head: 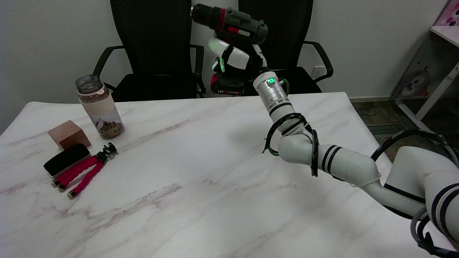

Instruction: Pick up the power screwdriver.

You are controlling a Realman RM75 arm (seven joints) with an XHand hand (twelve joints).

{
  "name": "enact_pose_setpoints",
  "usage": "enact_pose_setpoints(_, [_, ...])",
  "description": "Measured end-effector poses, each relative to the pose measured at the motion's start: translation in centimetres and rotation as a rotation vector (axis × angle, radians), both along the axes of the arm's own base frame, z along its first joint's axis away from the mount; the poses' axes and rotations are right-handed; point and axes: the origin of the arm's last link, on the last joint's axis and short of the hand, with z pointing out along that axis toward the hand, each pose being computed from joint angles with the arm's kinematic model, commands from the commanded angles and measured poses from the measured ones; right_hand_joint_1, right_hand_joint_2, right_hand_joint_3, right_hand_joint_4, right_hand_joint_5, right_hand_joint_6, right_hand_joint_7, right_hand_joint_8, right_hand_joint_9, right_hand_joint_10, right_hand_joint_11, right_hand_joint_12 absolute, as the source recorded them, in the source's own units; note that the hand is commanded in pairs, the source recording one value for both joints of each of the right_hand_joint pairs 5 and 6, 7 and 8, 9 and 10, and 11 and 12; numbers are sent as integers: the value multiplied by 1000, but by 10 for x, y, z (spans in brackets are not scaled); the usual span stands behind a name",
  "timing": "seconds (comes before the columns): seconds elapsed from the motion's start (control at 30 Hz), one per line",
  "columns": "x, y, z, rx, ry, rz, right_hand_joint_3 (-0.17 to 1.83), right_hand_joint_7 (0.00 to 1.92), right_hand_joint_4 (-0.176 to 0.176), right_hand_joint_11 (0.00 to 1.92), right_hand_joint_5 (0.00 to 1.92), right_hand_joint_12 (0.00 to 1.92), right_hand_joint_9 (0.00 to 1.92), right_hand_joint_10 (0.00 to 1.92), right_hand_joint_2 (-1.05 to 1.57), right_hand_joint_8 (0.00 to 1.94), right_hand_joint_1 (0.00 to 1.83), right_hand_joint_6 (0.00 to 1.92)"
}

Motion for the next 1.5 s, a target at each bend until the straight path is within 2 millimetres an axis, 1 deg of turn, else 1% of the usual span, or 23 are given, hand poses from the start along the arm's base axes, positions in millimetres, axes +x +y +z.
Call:
enact_pose_setpoints(0.17, [16,2,4,7,-1,41,920,1550,176,1920,1550,1920,1920,1920,733,1550,837,1550])
enact_pose_setpoints(0.3, [26,4,8,9,1,67,959,1473,176,1920,1473,1920,1920,1920,669,1473,844,1473])
enact_pose_setpoints(0.77, [49,11,19,16,7,129,992,1440,176,1920,1440,1920,1920,1920,598,1440,838,1440])
enact_pose_setpoints(1.03, [52,15,23,16,10,143,985,1431,176,1920,1431,1920,1920,1920,598,1431,838,1431])
enact_pose_setpoints(1.5, [49,21,25,21,9,141,947,1419,176,1920,1419,1920,1920,1920,630,1419,827,1419])
